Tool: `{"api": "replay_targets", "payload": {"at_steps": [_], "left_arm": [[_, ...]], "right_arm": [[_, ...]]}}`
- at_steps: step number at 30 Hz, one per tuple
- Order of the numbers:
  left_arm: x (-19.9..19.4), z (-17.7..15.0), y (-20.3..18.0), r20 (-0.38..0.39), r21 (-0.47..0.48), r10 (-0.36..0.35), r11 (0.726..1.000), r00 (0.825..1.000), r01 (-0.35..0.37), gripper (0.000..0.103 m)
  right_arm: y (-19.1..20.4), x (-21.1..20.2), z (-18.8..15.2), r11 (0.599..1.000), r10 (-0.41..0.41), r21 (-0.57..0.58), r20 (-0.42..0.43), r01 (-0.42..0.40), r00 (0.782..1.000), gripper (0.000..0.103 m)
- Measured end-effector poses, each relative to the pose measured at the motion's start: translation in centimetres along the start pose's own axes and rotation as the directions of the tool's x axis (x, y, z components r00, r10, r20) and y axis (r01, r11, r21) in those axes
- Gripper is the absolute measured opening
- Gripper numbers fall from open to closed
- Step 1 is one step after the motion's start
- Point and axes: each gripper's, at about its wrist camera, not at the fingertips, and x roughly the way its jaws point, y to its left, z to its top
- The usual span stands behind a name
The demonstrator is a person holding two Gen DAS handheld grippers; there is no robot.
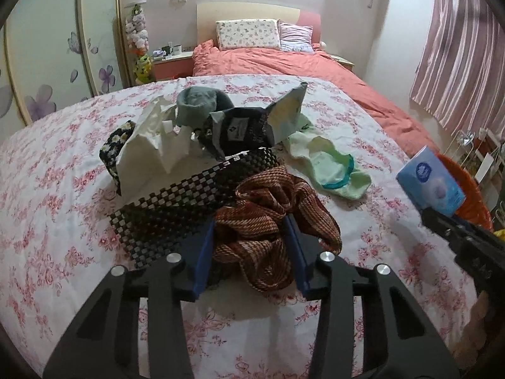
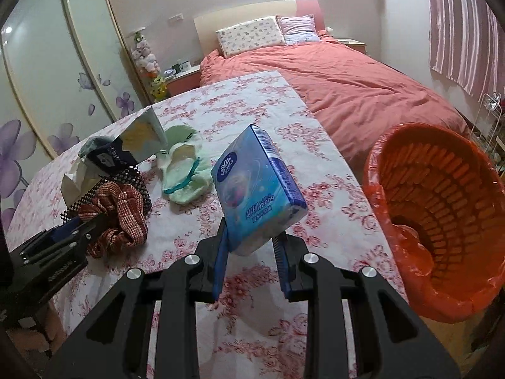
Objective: Collect trash
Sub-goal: 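Grasp the blue tissue pack with the right tool while the left tool grasps the brown knit cloth, then carry both items over the orange basket and open both tools to release them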
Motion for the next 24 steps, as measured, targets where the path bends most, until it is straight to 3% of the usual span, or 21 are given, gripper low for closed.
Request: {"api": "replay_targets", "payload": {"at_steps": [7, 16, 24], "left_arm": [[-0.6, 0.2, -0.8, 0.014, 0.034, -0.004, 0.999, 1.0, 0.003, 0.023], [-4.1, 1.8, -2.2, 0.084, 0.03, -0.087, 0.996, 0.993, 0.085, 0.022], [-6.9, 2.9, -5.8, 0.127, 0.062, -0.171, 0.984, 0.977, 0.165, 0.022]], "right_arm": [[-0.8, -1.1, -0.2, 1.0, 0.001, 0.017, 0.018, -0.001, 1.0, 0.027], [-2.2, -3.5, 0.1, 0.999, 0.004, 0.044, 0.071, -0.007, 0.997, 0.027], [-4.2, -6.2, 0.3, 0.996, -0.01, 0.085, 0.134, -0.002, 0.991, 0.027]]}}
